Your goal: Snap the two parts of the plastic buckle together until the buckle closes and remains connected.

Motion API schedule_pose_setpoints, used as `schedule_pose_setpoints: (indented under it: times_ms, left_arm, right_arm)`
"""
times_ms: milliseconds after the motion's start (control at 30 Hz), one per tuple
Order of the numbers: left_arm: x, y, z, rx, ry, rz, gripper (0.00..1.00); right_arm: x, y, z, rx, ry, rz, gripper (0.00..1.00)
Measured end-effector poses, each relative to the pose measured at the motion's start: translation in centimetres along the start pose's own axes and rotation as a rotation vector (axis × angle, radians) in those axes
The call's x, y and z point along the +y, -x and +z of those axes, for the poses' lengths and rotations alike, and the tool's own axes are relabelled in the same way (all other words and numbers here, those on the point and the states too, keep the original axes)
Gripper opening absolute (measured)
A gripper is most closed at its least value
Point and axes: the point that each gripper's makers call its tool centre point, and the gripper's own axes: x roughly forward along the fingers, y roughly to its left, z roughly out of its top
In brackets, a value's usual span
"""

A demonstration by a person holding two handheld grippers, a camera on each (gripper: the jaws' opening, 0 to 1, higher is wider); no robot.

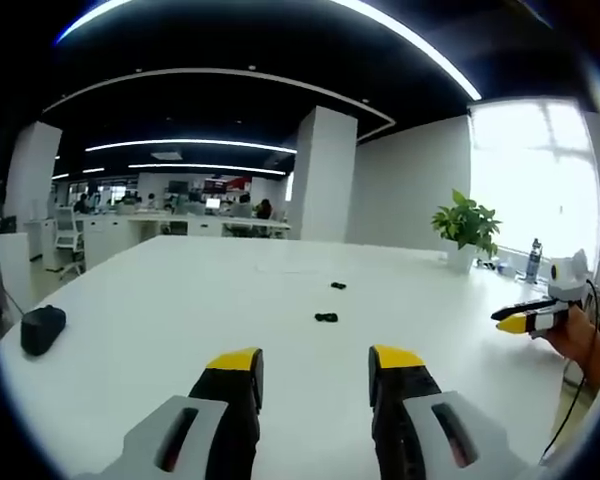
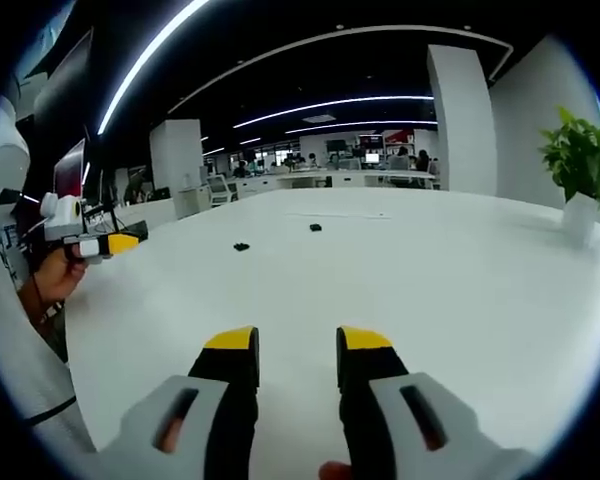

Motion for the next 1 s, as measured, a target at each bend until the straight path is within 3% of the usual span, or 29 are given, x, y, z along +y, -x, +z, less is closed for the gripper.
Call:
schedule_pose_setpoints:
  times_ms: [1000]
  left_arm:
    - [0.48,-0.28,-0.01,0.020,-0.001,-0.021,0.44]
  right_arm:
    - [-0.34,-0.35,0.17,0.006,-0.014,-0.026,0.29]
